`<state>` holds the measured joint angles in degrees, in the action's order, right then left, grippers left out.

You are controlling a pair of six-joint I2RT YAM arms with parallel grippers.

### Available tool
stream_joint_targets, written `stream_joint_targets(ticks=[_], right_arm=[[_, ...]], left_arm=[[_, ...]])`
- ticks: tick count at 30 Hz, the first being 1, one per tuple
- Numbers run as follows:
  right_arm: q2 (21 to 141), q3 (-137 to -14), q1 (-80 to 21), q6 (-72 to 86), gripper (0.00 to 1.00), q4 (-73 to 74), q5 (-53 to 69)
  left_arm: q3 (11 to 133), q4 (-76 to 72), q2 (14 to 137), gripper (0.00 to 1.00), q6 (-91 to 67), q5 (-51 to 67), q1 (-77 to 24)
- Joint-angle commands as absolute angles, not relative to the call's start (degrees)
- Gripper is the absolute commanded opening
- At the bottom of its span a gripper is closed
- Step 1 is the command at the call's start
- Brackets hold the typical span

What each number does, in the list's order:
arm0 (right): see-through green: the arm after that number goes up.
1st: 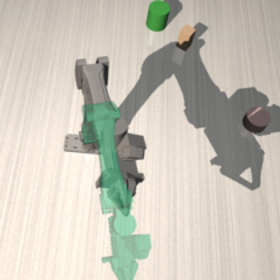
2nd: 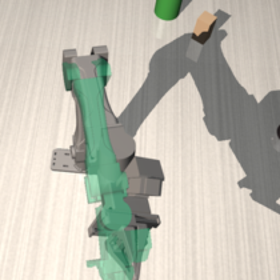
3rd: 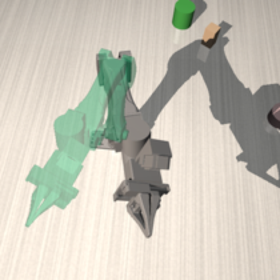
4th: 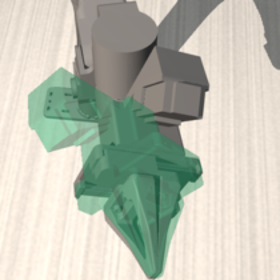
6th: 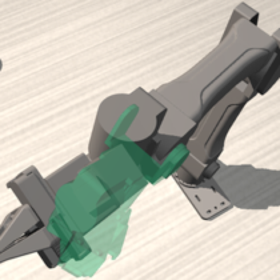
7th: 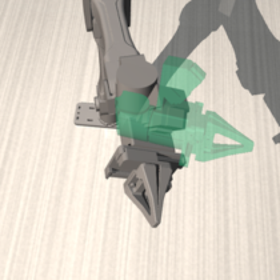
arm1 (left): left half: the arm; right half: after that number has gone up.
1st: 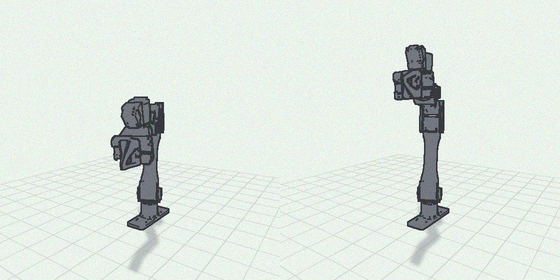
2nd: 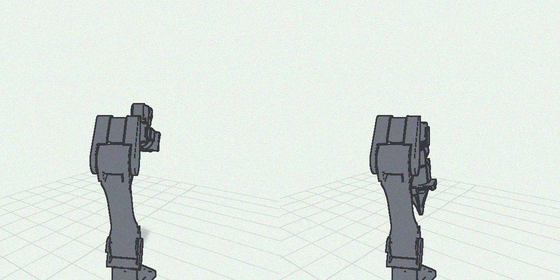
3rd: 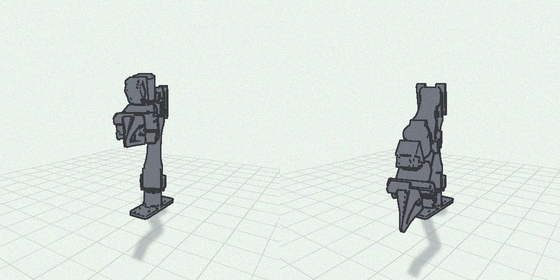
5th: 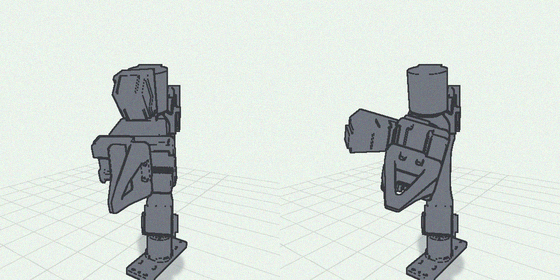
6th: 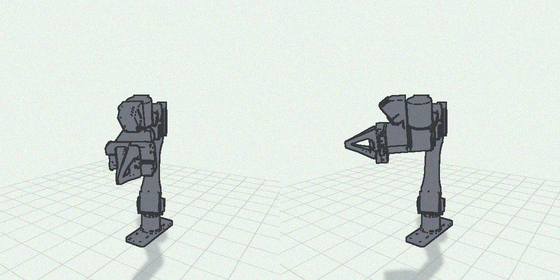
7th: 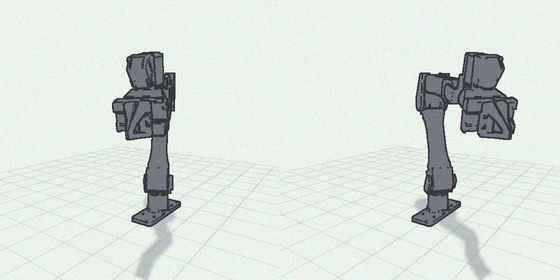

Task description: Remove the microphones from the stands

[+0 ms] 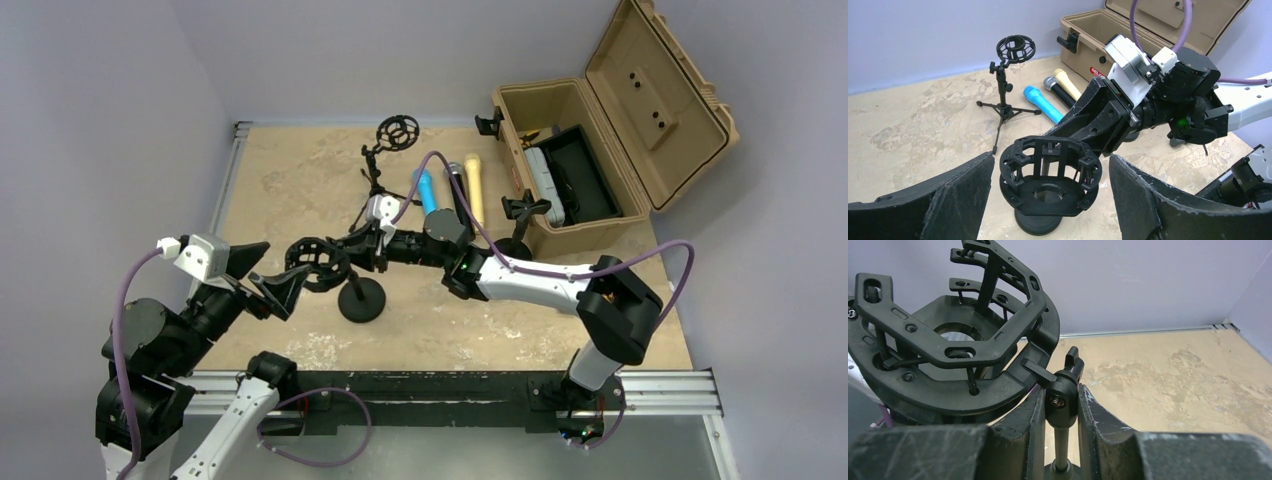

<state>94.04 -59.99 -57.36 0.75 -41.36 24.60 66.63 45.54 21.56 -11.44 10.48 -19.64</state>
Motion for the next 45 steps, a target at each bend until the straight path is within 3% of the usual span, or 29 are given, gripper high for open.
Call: stream_joint_targets(ticks=[1, 22, 45], right_arm=[[94.4, -60.8, -57.5, -1.6, 0.00, -43.6, 24.2], [99.1, -43.9, -60.4, 8.9, 0.00, -57.9, 16.9], [103.7, -43.5, -66.2, 7.6, 0.00, -51.2, -1.9]], left_arm=[[66.1, 44.6, 21.9, 0.82, -12.4, 10.5, -19.9], [65.1, 44.7, 21.7, 0.82, -12.6, 10.9, -19.9], [63.9, 46.6, 18.9, 0.83, -11.0, 10.0, -19.9]])
